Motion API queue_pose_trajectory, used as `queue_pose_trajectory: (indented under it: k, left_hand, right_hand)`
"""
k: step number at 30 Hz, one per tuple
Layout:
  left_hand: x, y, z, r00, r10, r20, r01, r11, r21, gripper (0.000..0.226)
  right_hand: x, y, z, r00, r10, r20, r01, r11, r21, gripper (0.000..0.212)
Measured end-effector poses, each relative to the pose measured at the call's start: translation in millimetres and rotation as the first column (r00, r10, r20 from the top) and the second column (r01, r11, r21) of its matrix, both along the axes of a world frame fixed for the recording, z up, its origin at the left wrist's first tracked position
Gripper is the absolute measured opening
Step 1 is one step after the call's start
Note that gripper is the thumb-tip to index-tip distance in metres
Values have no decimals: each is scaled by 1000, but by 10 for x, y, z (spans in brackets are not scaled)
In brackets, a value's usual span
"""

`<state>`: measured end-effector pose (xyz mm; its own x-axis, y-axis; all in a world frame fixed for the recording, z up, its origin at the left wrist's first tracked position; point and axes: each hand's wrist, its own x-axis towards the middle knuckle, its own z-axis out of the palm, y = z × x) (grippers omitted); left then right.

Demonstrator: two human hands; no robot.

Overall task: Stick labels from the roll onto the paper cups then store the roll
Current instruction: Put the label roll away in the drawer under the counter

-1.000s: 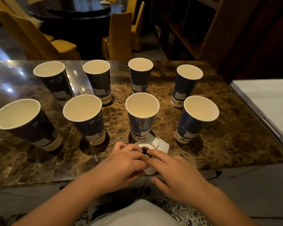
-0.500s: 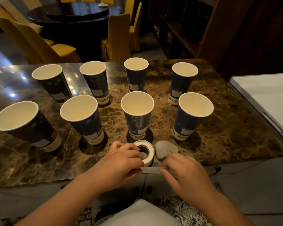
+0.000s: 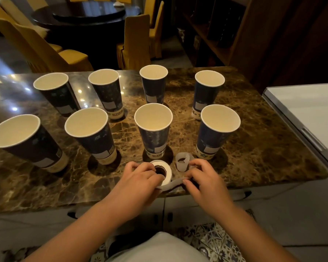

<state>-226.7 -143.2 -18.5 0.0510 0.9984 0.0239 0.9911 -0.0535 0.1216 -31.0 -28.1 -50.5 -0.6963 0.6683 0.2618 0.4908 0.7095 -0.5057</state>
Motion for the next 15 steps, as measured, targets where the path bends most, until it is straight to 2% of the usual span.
queue_pose_trajectory:
  k: [3, 5, 7, 9, 11, 13, 15]
  left_hand:
    - [15, -9, 42, 995, 28, 95, -25, 999, -25, 29]
    - [29, -64, 105, 970, 26, 244, -11, 998, -63, 26]
    - [81, -143, 182, 893, 47, 448, -9, 996, -89, 19]
    - [139, -233, 246, 746, 109, 657, -22, 990, -139, 15]
    - [205, -309, 295, 538, 170, 825, -51, 984, -169, 18]
    - [244, -355, 313, 289, 230, 929, -93, 973, -212, 29]
    - [275, -373, 308, 72, 249, 966, -112, 964, -240, 42]
  right_hand:
    - [-10, -5, -43, 1000, -11, -1, 11, 999, -35, 24]
    - [-3, -26, -30, 999, -22, -41, 18, 995, -100, 37]
    - [1, -53, 46, 989, -44, -141, 17, 982, -188, 44]
    - [23, -84, 157, 974, -43, -221, -3, 979, -206, 45]
    - [81, -113, 271, 961, -27, -275, -40, 971, -236, 41]
    - [148, -163, 387, 928, -19, -373, -145, 902, -407, 35]
    - [212, -236, 473, 890, 17, -455, -285, 799, -529, 43]
